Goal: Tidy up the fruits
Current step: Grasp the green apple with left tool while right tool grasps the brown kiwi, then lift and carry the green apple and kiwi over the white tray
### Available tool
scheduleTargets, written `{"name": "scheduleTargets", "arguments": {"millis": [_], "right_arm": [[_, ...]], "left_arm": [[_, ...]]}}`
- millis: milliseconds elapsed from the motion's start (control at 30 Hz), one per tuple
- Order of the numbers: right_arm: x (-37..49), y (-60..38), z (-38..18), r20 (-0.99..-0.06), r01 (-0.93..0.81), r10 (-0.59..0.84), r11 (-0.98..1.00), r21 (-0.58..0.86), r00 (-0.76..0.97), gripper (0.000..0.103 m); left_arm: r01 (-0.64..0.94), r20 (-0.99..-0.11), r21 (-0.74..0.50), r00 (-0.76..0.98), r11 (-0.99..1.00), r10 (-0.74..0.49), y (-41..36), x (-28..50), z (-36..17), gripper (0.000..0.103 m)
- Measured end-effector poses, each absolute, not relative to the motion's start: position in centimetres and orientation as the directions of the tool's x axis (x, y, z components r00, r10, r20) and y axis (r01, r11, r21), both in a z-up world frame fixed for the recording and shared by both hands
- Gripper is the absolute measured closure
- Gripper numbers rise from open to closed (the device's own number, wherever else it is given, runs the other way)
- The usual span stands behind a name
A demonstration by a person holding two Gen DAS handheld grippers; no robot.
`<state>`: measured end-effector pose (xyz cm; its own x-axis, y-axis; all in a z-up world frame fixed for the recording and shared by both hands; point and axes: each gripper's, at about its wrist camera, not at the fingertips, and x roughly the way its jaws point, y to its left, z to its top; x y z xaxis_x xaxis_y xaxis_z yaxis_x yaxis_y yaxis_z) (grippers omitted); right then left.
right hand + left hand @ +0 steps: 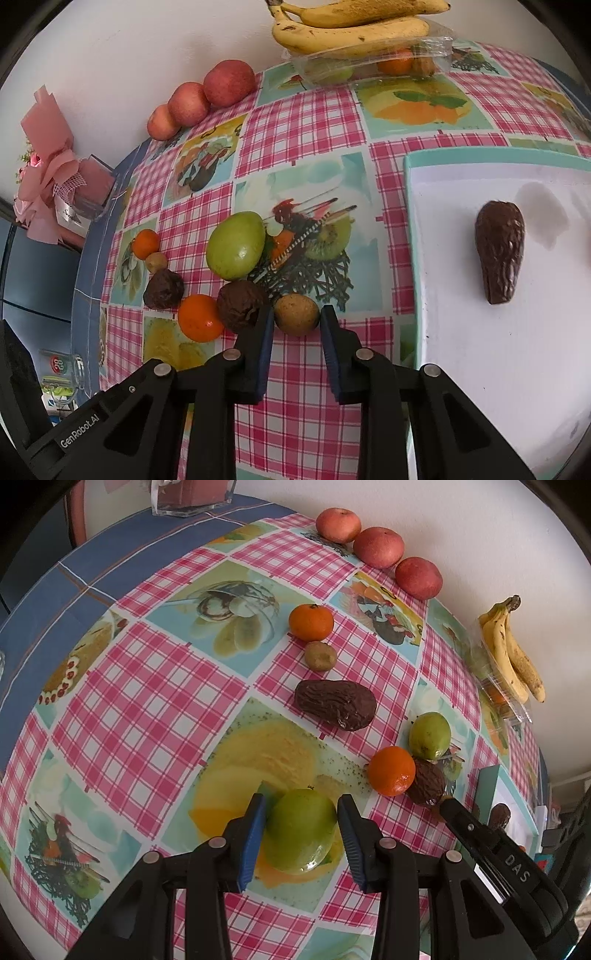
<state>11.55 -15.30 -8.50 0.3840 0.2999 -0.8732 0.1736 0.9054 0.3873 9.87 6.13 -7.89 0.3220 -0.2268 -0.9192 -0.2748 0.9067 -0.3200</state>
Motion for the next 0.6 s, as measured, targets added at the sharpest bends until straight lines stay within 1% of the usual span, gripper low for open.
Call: {"name": "scheduleTargets", "arguments": {"millis": [267,333,600], "right_arm": [[9.6,-16.2,-7.2,-0.889,0.202,0.281,0.907,0.369,0.362,0.077],[9.0,-16.3,-6.3,-0.888,0.199,0.271,0.911,0.362,0.372,0.077],[6.6,-16.2,-2.5,-0.868,0.163,0.247,0.925,0.345,0.431,0.077]], "left_arm": [[-0.263,-0.923,-0.307,0.318,0.915,-0.218,5.8,10.0,-8.1,0.060],[-0.263,-0.924,-0.308,0.310,0.914,-0.222,5.8,10.1,-8.1,0.059],[-0.248,-0.927,-0.302,0.300,0.921,-0.223,5.3,10.2,-8.4,0.059]]}}
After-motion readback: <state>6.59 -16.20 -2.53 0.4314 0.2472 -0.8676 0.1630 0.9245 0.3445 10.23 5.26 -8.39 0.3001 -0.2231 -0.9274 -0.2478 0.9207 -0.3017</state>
